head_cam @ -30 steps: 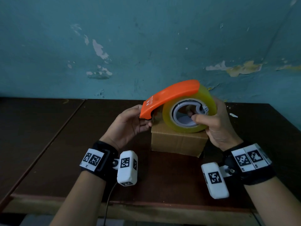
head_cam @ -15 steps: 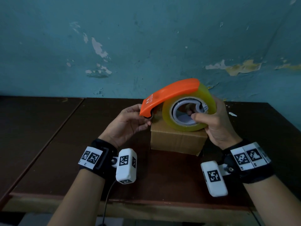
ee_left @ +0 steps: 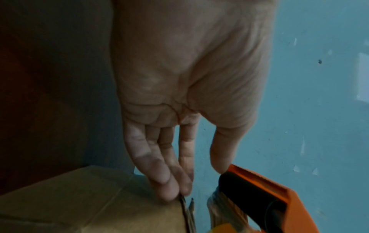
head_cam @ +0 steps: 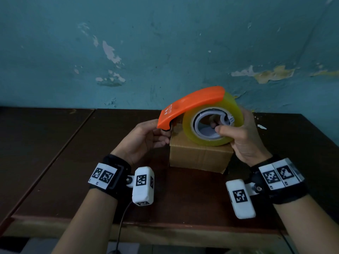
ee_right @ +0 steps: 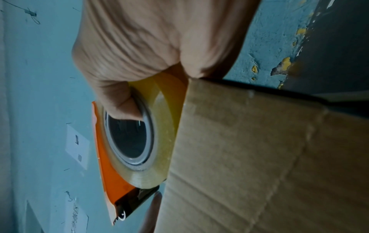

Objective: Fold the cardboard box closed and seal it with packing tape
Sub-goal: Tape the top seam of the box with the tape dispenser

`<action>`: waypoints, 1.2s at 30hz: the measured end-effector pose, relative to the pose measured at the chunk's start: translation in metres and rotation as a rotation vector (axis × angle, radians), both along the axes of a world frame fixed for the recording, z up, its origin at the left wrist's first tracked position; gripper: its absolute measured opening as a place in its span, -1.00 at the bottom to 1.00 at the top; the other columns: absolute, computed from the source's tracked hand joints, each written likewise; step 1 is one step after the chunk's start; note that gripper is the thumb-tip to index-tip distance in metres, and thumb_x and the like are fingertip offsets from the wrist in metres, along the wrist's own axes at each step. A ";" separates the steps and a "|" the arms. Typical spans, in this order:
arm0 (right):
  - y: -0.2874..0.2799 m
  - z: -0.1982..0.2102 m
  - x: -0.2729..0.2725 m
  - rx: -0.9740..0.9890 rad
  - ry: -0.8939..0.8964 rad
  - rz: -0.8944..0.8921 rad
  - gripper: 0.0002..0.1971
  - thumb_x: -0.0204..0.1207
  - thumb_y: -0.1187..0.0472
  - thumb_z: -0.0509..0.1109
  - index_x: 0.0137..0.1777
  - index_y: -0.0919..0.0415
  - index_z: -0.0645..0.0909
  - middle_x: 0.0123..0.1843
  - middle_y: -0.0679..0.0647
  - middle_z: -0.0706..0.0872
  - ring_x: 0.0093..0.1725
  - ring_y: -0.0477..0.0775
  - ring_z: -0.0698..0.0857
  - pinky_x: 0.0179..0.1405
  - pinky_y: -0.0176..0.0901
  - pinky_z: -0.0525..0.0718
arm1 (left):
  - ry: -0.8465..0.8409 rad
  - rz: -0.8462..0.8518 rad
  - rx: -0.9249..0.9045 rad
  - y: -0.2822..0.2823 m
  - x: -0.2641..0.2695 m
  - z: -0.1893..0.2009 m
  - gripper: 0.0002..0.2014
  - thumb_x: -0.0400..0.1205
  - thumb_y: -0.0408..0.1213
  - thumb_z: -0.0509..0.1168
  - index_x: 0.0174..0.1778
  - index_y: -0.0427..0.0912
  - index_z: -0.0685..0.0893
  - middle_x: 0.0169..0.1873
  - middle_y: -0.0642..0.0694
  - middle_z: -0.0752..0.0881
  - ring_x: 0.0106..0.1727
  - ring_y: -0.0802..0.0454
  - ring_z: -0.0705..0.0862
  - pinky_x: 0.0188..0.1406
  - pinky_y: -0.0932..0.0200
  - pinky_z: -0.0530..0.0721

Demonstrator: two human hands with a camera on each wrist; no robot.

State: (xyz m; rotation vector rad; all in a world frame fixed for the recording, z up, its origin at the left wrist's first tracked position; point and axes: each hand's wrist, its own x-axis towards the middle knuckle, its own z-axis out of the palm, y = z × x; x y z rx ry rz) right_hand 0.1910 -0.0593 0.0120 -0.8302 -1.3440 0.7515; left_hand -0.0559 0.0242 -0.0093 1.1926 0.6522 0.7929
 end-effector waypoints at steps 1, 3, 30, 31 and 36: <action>0.000 0.000 0.000 0.000 0.000 0.004 -0.60 0.24 0.58 0.35 -0.01 0.17 0.73 -0.14 -0.04 0.82 -0.04 0.03 0.80 -0.02 -0.12 0.75 | 0.030 0.026 0.037 -0.001 0.002 0.001 -0.83 0.71 -0.25 0.24 -0.05 -0.19 0.73 -0.21 -0.13 0.74 -0.26 0.04 0.73 -0.22 0.25 0.71; 0.000 -0.001 0.001 -0.001 0.005 -0.001 -0.58 0.25 0.58 0.36 0.01 0.15 0.75 -0.10 -0.01 0.83 0.00 0.07 0.81 0.02 -0.08 0.78 | 0.053 0.106 0.122 -0.002 0.004 0.002 -0.79 0.78 -0.28 0.17 0.07 -0.27 0.70 -0.22 -0.11 0.77 -0.26 0.04 0.75 -0.22 0.26 0.71; -0.002 -0.002 0.001 0.003 -0.003 0.011 -0.59 0.26 0.58 0.35 0.06 0.22 0.70 -0.10 -0.03 0.84 0.00 0.01 0.81 0.00 -0.17 0.77 | -0.287 -0.043 -0.360 -0.006 -0.001 0.010 -0.69 0.40 -0.48 0.49 0.04 -0.31 0.64 -0.23 -0.19 0.75 -0.33 0.12 0.78 -0.31 0.37 0.78; -0.003 -0.002 0.001 -0.002 0.001 0.017 -0.58 0.27 0.57 0.35 0.06 0.19 0.70 -0.09 -0.10 0.85 0.02 -0.04 0.82 0.00 -0.21 0.76 | -0.272 -0.025 -0.365 -0.006 -0.001 0.010 -0.74 0.43 -0.49 0.46 0.02 -0.30 0.65 -0.25 -0.19 0.75 -0.36 0.13 0.77 -0.35 0.38 0.77; -0.001 0.000 0.002 -0.011 -0.032 0.010 -0.58 0.26 0.55 0.40 0.10 0.21 0.73 -0.02 -0.01 0.87 0.09 0.12 0.84 0.08 -0.06 0.77 | -0.164 0.064 -0.249 -0.002 -0.008 0.014 -0.82 0.44 -0.49 0.35 -0.05 -0.30 0.67 -0.28 -0.16 0.78 -0.37 0.15 0.79 -0.42 0.40 0.75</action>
